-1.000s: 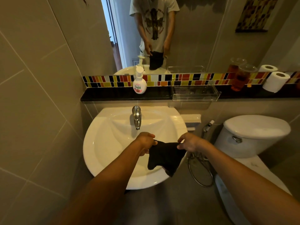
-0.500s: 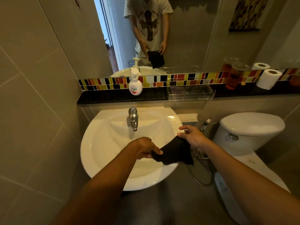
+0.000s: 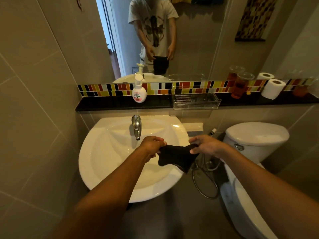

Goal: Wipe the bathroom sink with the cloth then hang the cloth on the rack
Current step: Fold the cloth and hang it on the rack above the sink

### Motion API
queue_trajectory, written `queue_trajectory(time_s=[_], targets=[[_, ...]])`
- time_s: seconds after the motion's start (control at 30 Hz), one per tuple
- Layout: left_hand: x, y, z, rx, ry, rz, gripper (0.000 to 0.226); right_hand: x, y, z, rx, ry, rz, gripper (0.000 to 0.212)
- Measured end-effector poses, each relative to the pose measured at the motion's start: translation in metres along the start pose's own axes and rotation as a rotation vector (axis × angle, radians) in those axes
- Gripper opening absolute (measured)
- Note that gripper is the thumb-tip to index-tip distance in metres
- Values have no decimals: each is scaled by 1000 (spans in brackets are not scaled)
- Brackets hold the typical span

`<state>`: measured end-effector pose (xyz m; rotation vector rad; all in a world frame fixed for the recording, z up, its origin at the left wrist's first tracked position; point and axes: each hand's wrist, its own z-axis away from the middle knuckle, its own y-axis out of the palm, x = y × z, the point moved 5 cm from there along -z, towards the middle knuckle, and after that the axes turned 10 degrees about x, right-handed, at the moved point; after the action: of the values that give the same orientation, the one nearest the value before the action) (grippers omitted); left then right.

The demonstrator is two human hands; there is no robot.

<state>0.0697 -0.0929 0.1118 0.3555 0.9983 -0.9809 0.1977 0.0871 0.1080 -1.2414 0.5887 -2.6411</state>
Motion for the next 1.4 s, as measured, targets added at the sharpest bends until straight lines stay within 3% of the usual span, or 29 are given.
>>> queue_trajectory(time_s=[0.1, 0.23, 0.4, 0.57, 0.73, 0.87, 0.97, 1.07, 1.2, 1.4], targets=[[-12, 0, 3, 24, 53, 3, 14, 8, 3, 2, 14, -14, 163, 50], [-22, 4, 3, 129, 99, -132, 27, 19, -4, 4, -79, -68, 286, 29], [-30, 7, -2, 49, 145, -326, 35, 22, -20, 13, -139, -118, 320, 24], [-42, 9, -6, 18, 157, -276, 23, 20, -37, 16, -146, -132, 374, 19], [-54, 15, -12, 49, 158, -268, 26, 19, -48, 14, -161, -152, 342, 13], [-58, 20, -21, 121, 145, -370, 42, 19, -58, 8, -199, -154, 322, 19], [-63, 23, -34, 86, 188, -422, 36, 14, -65, 0, -212, -123, 308, 14], [-72, 26, -46, 47, 243, -381, 31, 7, -73, -6, -269, -145, 225, 8], [-88, 33, -65, 71, 273, -234, 24, 0, -85, -14, -394, -147, -4, 16], [-117, 38, -100, 66, 272, -81, 35, -4, -108, -35, -532, -112, -160, 13]])
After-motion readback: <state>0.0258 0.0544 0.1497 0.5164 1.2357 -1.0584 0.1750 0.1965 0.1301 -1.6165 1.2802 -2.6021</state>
